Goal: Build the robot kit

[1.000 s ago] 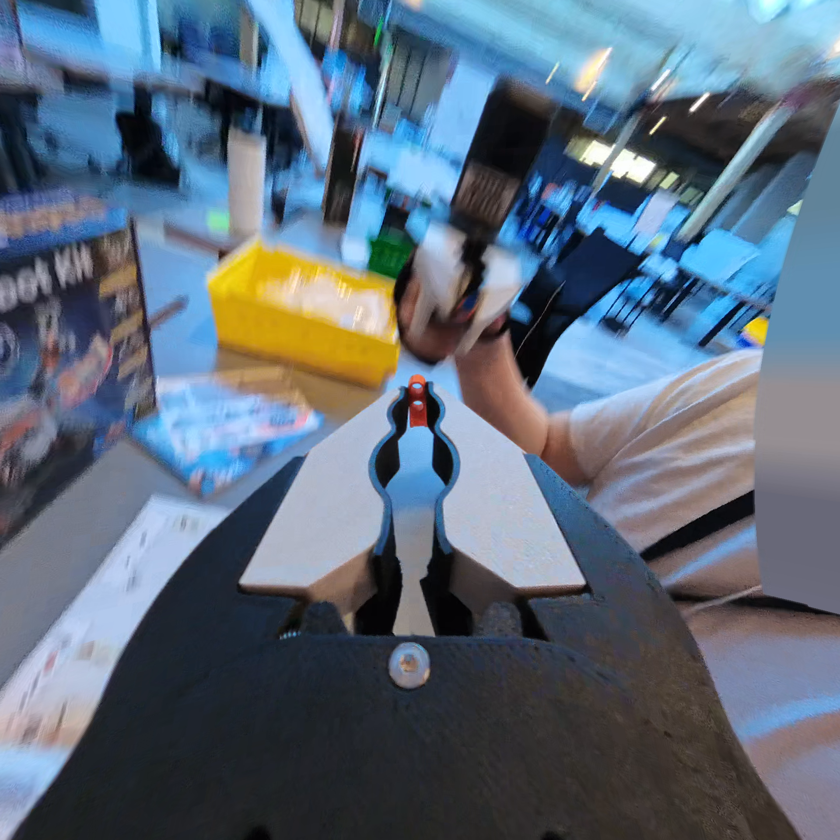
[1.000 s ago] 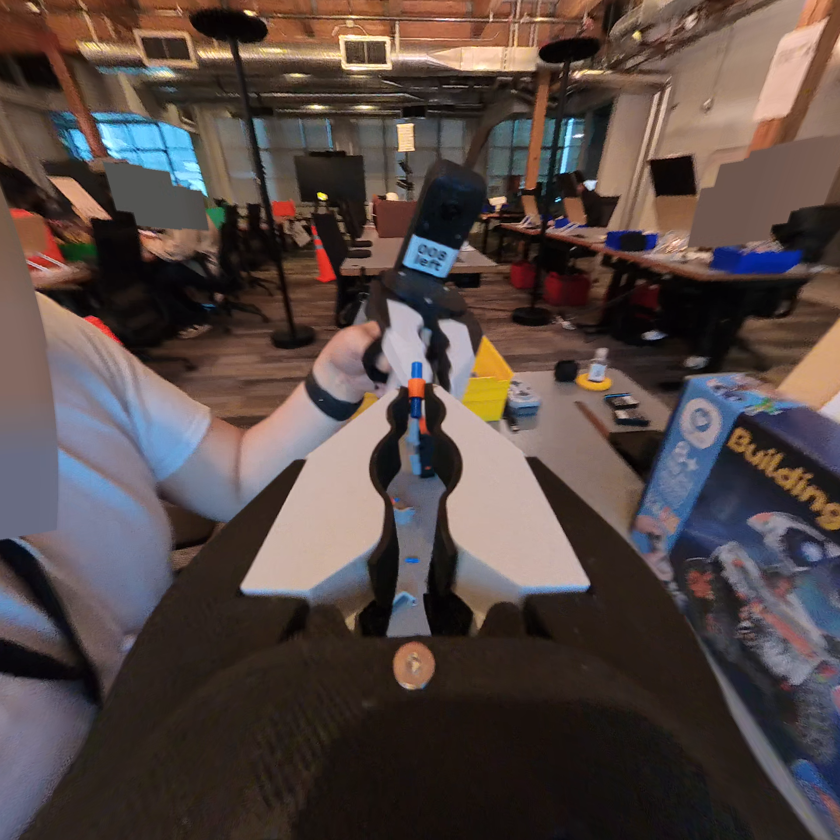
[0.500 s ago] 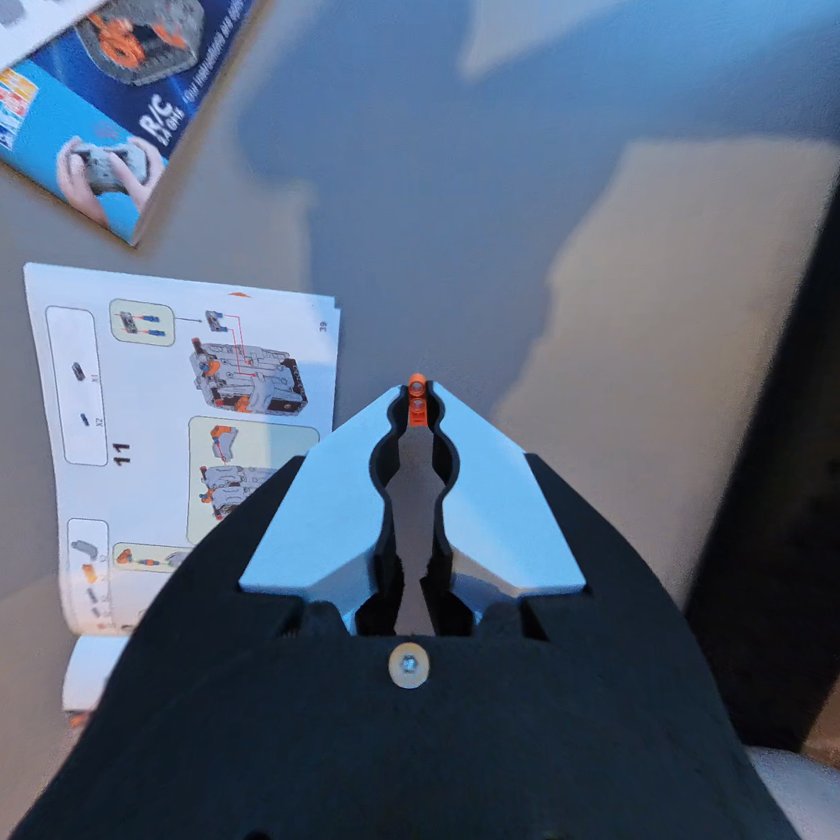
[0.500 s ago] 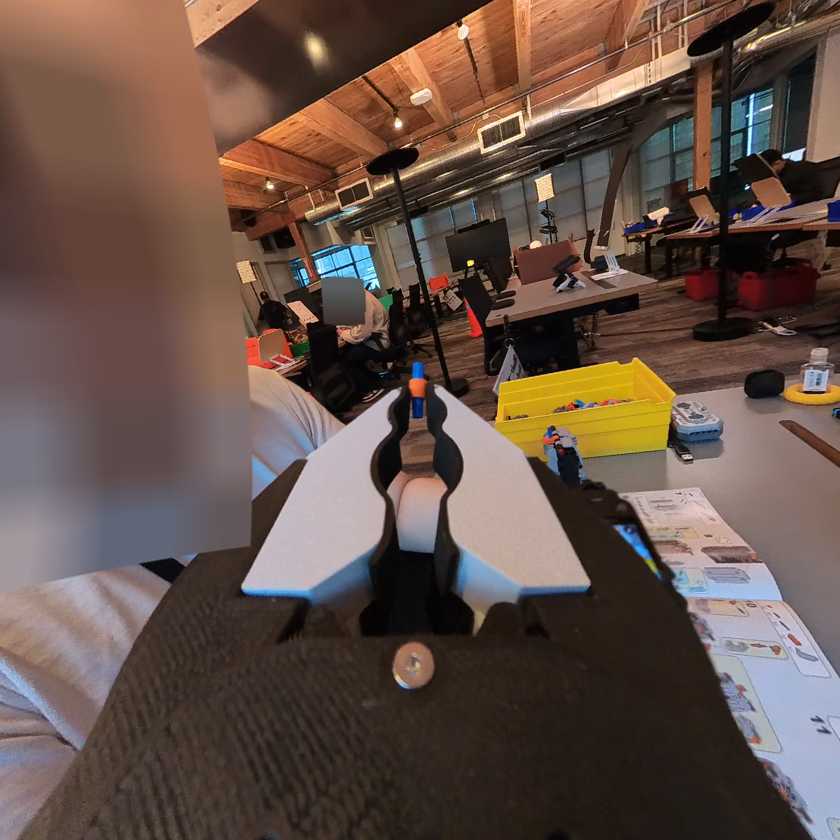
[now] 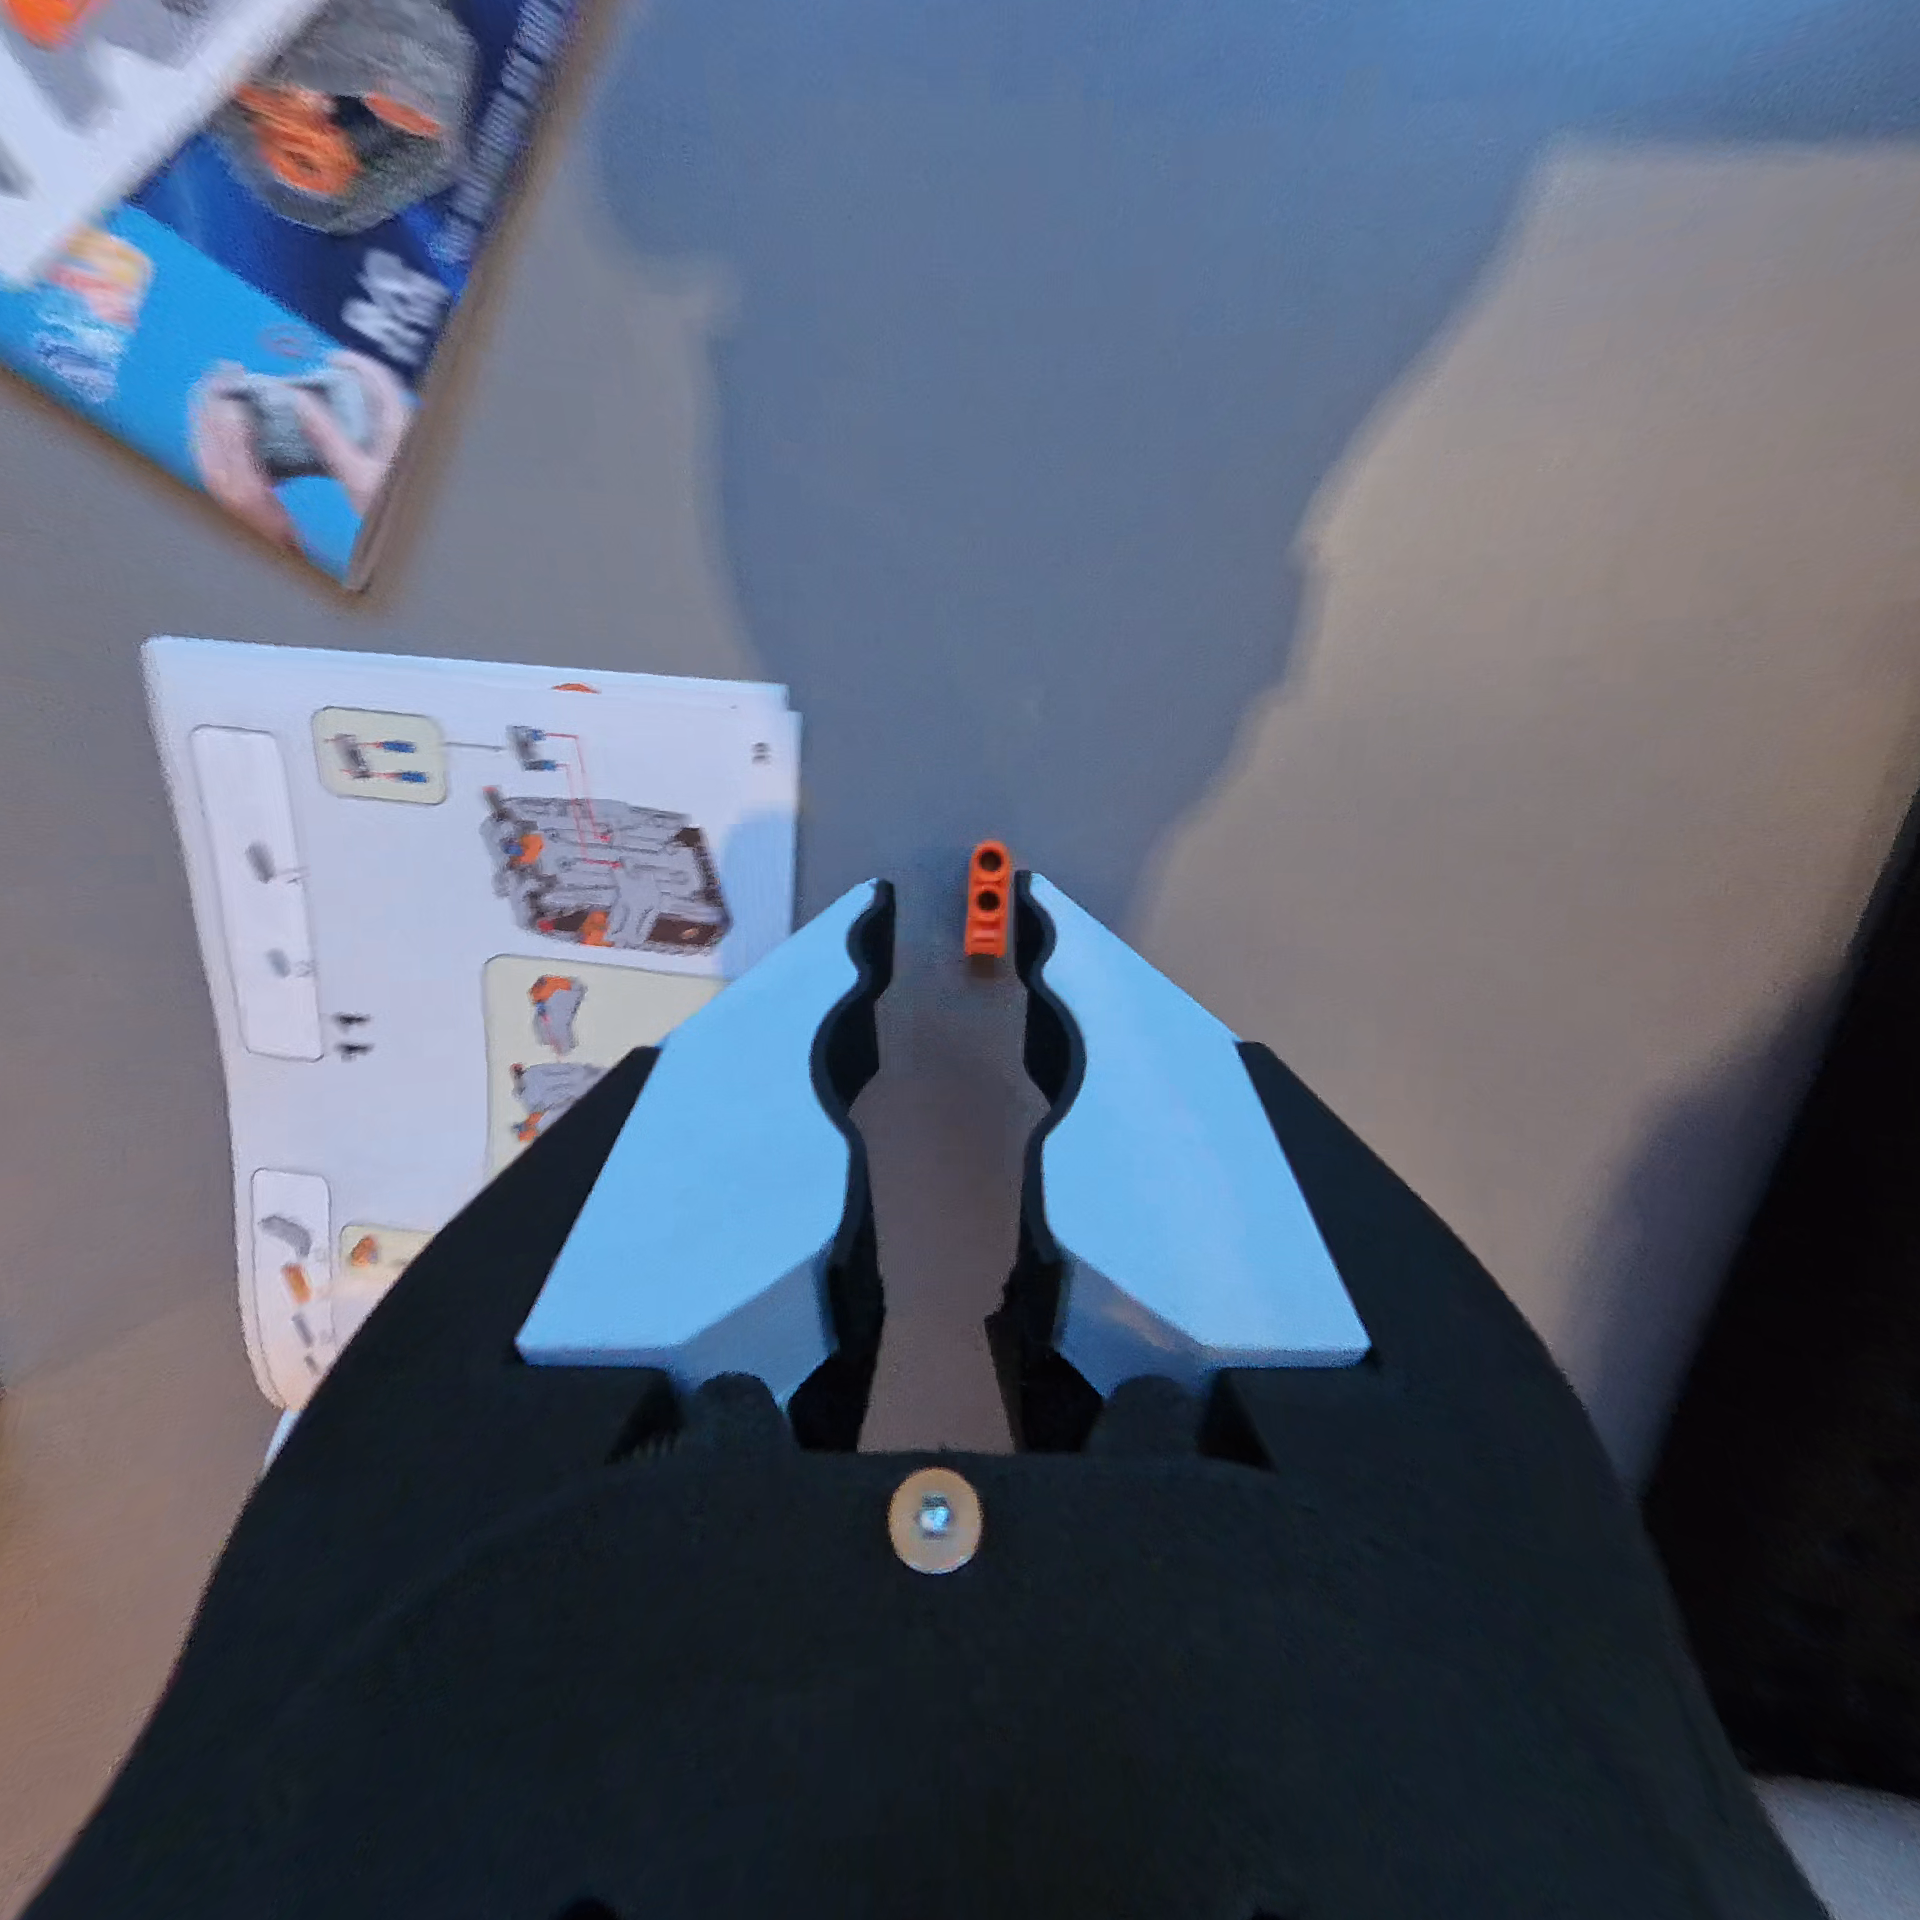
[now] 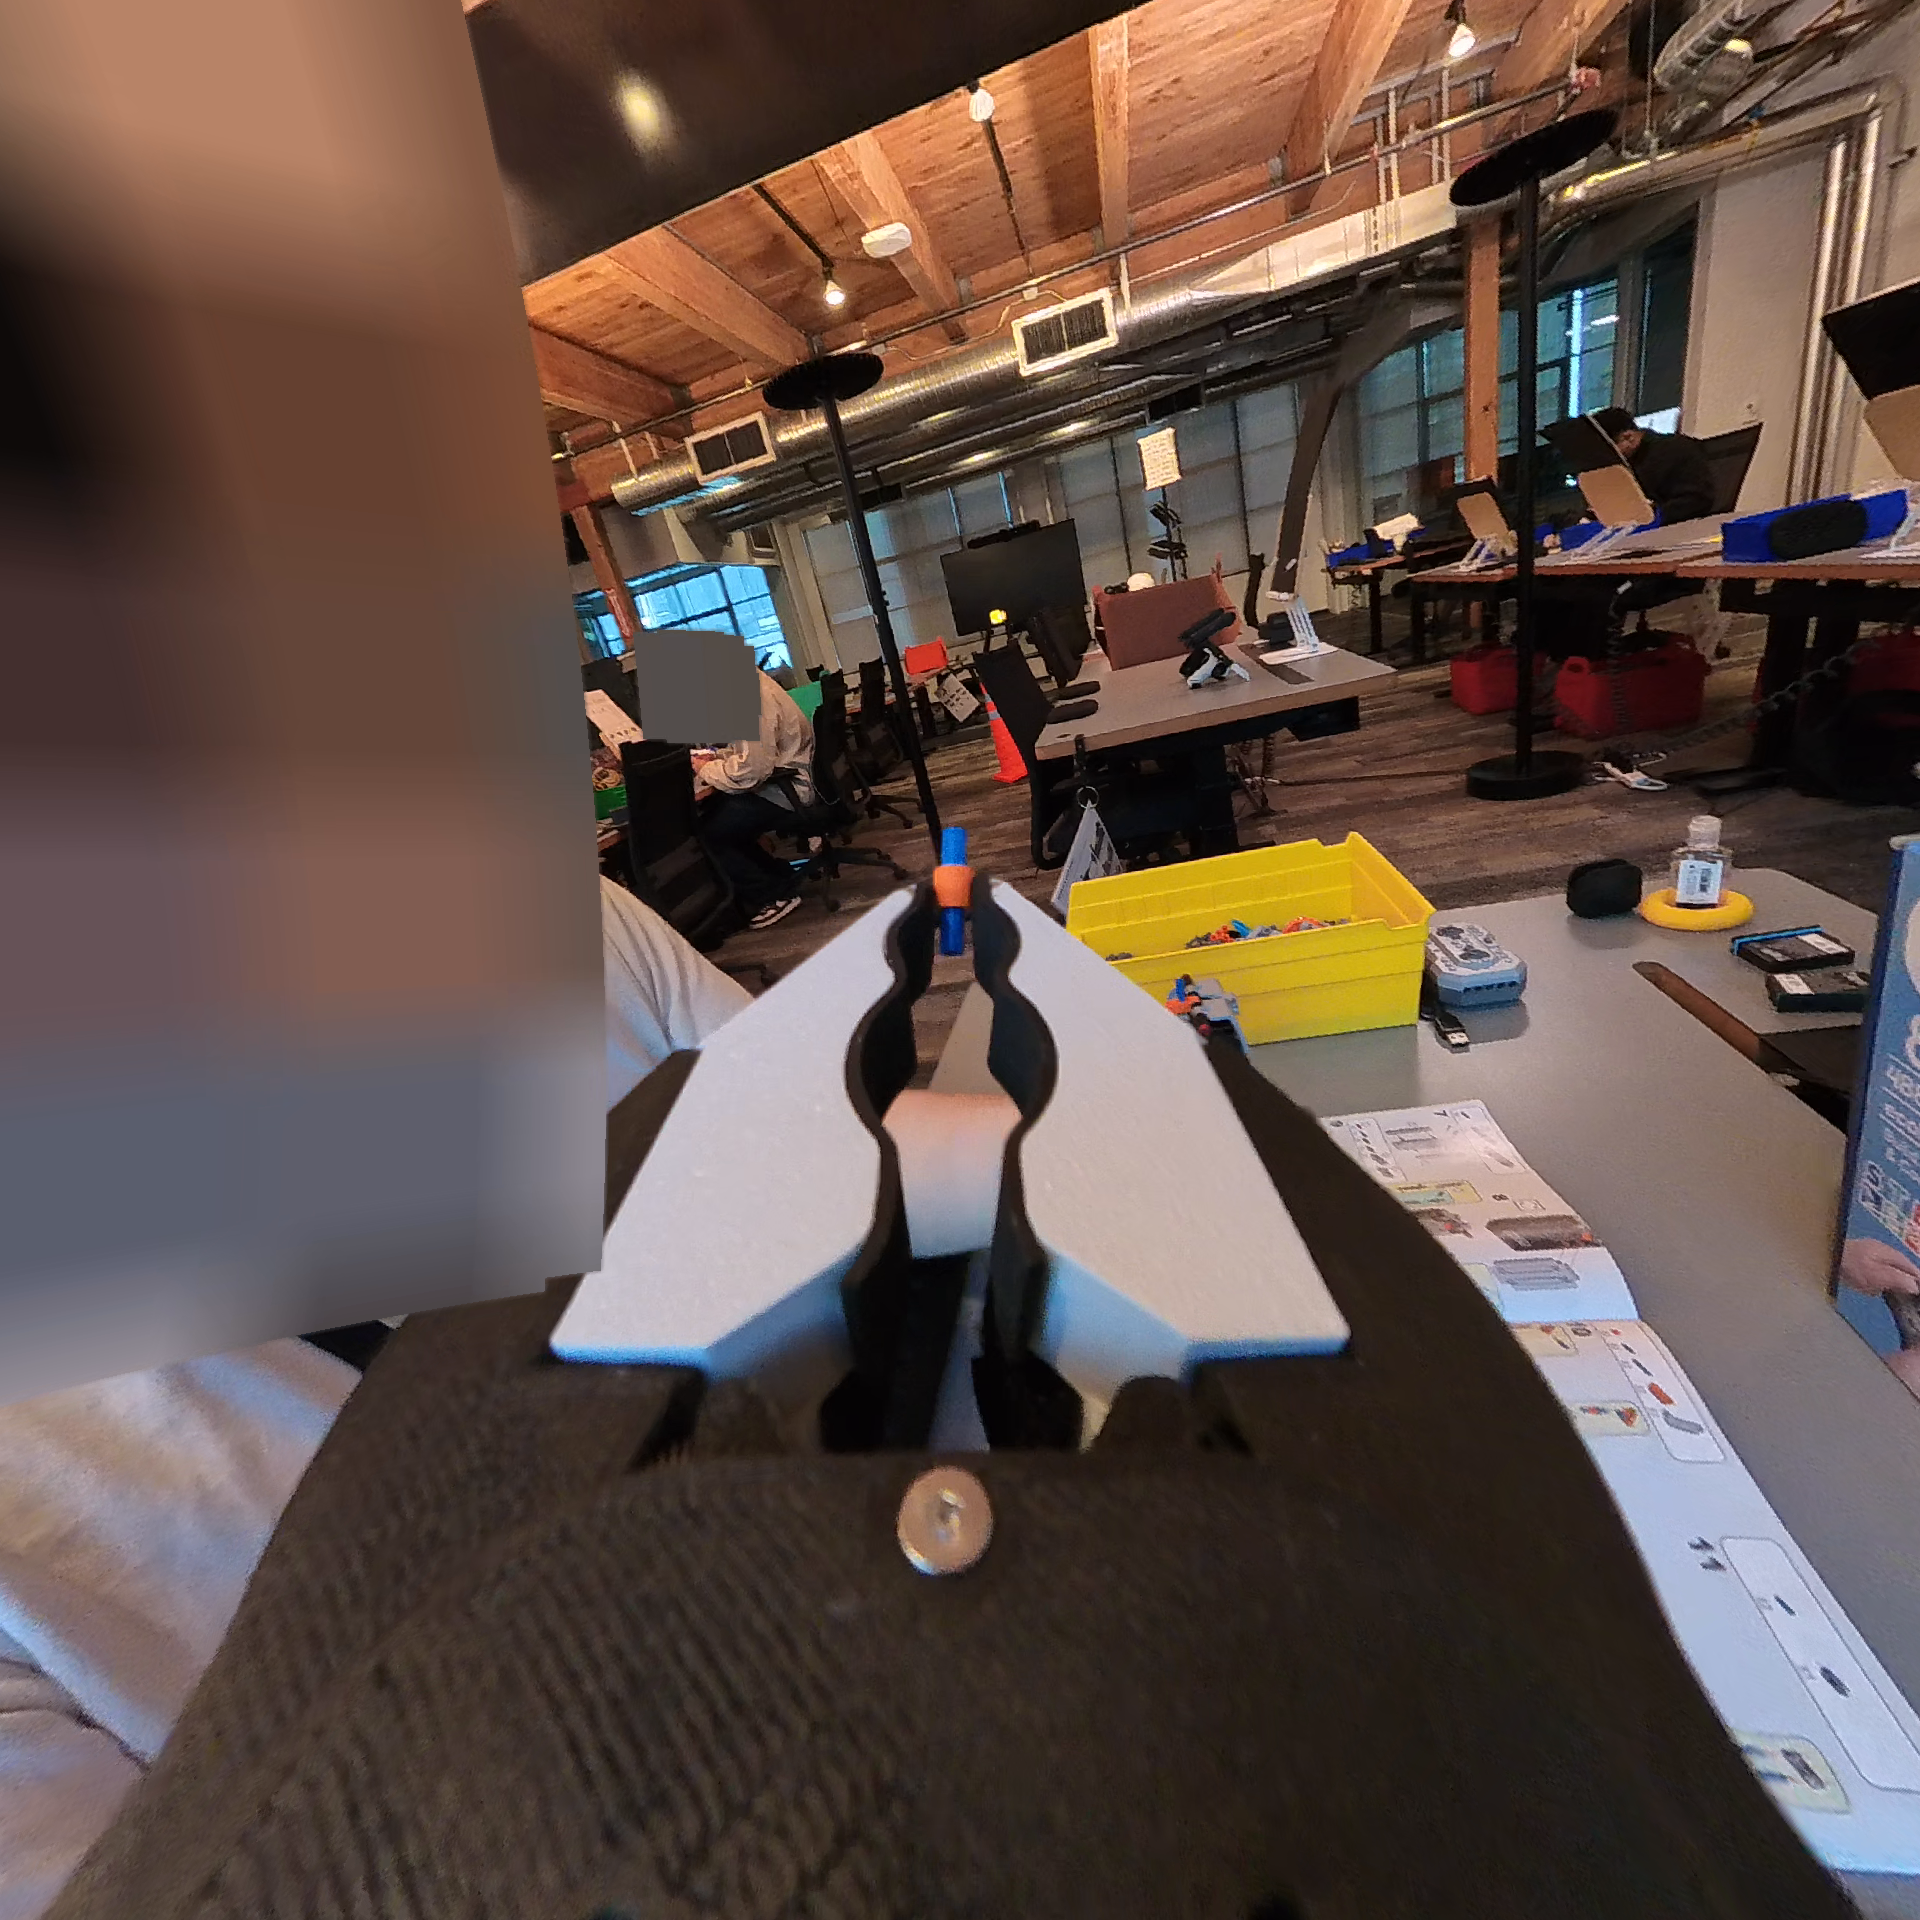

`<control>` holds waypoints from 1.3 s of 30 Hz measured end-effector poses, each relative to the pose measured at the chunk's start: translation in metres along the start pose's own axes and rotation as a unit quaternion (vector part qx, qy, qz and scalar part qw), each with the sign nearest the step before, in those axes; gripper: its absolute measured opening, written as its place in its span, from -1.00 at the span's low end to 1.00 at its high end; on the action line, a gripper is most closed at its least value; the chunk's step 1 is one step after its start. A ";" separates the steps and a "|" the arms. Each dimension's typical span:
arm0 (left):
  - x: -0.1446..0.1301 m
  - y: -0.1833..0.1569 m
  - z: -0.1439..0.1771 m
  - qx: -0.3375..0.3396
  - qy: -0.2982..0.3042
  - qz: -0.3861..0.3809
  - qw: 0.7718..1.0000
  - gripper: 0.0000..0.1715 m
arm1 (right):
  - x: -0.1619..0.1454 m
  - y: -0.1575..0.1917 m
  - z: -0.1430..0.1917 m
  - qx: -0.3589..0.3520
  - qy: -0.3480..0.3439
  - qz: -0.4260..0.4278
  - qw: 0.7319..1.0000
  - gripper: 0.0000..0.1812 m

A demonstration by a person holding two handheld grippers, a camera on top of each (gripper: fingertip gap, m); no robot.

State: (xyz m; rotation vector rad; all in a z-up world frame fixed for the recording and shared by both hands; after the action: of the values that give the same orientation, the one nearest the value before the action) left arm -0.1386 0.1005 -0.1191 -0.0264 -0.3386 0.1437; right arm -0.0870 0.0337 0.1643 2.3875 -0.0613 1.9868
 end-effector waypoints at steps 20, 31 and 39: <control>0.045 -0.076 0.233 0.072 -0.516 -0.195 0.831 -0.87 | -0.053 -0.001 -0.019 0.031 0.149 -0.064 0.986 -0.93; 0.040 -0.074 0.233 -0.056 -0.499 -0.129 0.855 -0.96 | -0.059 0.002 -0.021 0.018 0.190 -0.002 0.982 -0.93; 0.039 -0.071 0.226 -0.069 -0.476 -0.116 0.869 -0.97 | -0.063 0.000 -0.022 0.004 0.209 0.017 0.978 -0.93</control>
State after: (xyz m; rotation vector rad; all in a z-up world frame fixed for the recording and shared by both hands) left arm -0.1676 0.0368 0.1107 -0.0547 -1.3402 -0.1237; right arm -0.1197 0.0357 0.1059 1.9325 -0.0823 2.4585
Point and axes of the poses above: each gripper's, where its closed fingertips meet, z back along the fingers, x out of its top, y = z × x across the jaws, the point moved 3 cm from there along z, back along the fingers, and after that the axes turned 14 degrees about z, right-handed, at the moved point
